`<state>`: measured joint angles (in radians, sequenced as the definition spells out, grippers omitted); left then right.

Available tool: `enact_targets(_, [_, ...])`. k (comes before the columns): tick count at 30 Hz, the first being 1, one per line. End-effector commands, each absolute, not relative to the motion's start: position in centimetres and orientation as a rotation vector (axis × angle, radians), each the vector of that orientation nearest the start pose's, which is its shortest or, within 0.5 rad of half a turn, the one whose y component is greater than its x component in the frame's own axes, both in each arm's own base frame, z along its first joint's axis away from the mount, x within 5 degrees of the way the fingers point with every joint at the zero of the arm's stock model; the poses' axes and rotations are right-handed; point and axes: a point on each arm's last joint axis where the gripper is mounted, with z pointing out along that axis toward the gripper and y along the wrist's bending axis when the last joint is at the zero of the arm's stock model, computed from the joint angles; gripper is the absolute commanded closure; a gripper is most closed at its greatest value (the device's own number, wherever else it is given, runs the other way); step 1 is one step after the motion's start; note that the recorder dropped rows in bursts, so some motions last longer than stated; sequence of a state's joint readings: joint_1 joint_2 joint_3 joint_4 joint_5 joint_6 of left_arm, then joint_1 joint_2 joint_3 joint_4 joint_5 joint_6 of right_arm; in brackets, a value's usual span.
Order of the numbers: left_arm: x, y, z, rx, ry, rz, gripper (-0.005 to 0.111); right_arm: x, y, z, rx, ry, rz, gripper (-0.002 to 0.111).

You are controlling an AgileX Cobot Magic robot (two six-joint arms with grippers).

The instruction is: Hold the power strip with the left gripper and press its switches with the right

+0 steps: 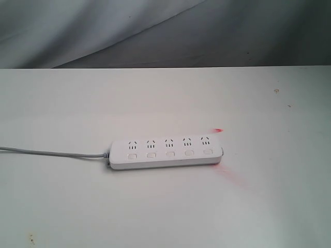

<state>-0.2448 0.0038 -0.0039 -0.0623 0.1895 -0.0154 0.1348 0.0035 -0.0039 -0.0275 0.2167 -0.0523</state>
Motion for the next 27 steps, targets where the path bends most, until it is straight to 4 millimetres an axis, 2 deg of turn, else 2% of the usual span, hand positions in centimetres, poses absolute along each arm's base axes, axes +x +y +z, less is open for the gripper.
enact_targets(1, [5.41,-1.46,19.62,0.138,1.672,-0.261,0.107,5.54,0.68,19.44,-0.166,1.682,0.039,0.108])
enact_targets(13, [5.41,-1.46,19.62,0.138,1.672,-0.261,0.107,5.54,0.68,19.44,-0.166,1.682,0.039,0.108])
enact_targets(18, [5.44,-1.37,19.65,0.18,1.662,-0.207,0.107,5.54,0.68,19.44,-0.166,1.682,0.039,0.108])
enact_targets(27, [5.54,-0.85,19.68,0.102,1.663,-0.137,0.107,5.54,0.68,19.44,-0.166,1.682,0.039,0.108])
